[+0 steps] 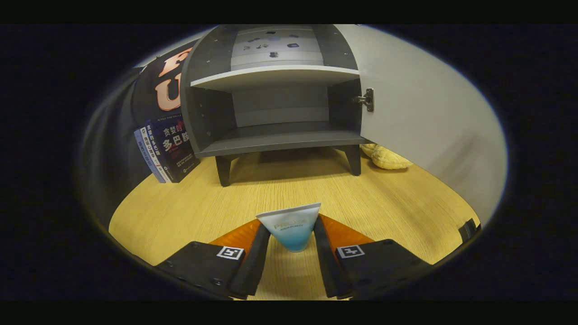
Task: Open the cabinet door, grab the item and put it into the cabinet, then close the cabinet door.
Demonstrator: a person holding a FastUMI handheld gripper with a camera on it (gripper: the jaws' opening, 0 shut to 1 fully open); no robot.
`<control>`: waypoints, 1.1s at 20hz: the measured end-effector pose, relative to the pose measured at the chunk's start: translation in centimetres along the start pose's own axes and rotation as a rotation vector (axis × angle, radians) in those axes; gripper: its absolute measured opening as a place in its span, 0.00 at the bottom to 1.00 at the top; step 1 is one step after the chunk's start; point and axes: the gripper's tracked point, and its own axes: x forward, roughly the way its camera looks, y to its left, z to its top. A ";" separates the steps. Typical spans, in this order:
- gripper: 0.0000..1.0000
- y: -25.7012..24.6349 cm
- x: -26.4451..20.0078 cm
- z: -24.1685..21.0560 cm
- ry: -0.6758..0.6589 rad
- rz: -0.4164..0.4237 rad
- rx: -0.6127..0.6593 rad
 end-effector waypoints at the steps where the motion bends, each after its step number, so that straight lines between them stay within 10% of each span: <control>1: 0.62 0.0 0.0 0.0 0.007 0.000 -0.007; 8: 0.56 0.1 -2.1 4.9 0.009 -0.014 -0.014; 22: 0.56 8.1 -10.7 29.1 -0.150 0.105 -0.014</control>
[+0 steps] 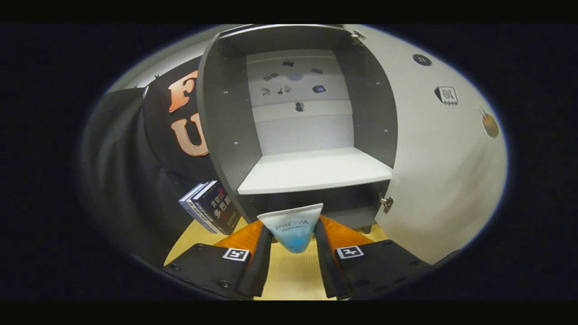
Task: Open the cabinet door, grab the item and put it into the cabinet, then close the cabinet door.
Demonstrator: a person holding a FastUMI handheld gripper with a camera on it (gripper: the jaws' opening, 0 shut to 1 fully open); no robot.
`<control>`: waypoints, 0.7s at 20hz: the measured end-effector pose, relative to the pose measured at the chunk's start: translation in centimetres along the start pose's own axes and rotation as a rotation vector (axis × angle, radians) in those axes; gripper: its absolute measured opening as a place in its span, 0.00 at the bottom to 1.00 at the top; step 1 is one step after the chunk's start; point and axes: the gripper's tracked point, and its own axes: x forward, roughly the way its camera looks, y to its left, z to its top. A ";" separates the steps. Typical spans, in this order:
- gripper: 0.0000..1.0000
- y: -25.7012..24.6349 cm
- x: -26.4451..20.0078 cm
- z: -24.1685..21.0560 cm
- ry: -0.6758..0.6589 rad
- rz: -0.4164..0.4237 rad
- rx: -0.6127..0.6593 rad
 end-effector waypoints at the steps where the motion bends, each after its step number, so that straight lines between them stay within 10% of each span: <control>1: 0.56 0.4 0.0 1.5 -0.010 -0.001 -0.012; 14: 0.56 -0.6 12.2 11.4 0.060 -0.078 -0.039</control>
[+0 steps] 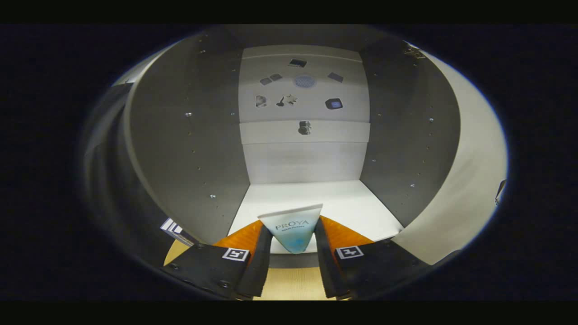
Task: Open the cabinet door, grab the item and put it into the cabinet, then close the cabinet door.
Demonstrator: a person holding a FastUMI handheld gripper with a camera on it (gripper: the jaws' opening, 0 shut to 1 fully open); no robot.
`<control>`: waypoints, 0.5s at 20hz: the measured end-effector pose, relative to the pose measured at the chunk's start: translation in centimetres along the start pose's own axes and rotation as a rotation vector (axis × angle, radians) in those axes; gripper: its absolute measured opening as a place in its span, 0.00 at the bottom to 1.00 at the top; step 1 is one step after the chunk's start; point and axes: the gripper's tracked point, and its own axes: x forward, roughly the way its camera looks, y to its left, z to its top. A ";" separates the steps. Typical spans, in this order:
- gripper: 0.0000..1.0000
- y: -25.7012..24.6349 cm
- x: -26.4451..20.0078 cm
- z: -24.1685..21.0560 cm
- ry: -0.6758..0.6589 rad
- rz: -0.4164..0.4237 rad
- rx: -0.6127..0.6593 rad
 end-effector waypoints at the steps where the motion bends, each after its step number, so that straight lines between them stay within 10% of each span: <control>1: 0.56 -0.2 1.2 -0.2 0.021 -0.001 0.002; 10: 0.58 -1.1 6.6 -0.1 0.091 -0.004 -0.007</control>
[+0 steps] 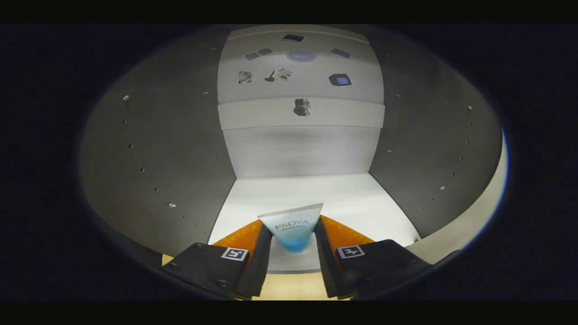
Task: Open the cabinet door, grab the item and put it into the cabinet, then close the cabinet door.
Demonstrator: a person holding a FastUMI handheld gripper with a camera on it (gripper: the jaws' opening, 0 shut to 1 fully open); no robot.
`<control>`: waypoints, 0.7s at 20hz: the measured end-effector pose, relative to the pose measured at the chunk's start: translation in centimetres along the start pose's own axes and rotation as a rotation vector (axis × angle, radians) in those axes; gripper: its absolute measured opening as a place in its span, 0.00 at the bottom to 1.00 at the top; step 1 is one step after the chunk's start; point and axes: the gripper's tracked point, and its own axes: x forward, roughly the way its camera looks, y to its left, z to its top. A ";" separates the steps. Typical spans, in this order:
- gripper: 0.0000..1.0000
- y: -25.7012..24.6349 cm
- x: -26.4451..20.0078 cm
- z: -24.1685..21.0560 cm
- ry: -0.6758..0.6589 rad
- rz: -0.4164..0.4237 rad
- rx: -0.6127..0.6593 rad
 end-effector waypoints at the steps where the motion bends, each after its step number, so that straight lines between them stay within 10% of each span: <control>1: 0.59 -0.1 0.1 0.1 -0.002 0.000 0.000; 4: 0.64 -0.4 -0.1 0.4 -0.018 -0.006 0.002; 8: 0.99 -0.7 -1.9 2.1 -0.099 -0.019 0.003; 14: 0.99 1.5 -9.4 4.0 -0.267 0.015 0.018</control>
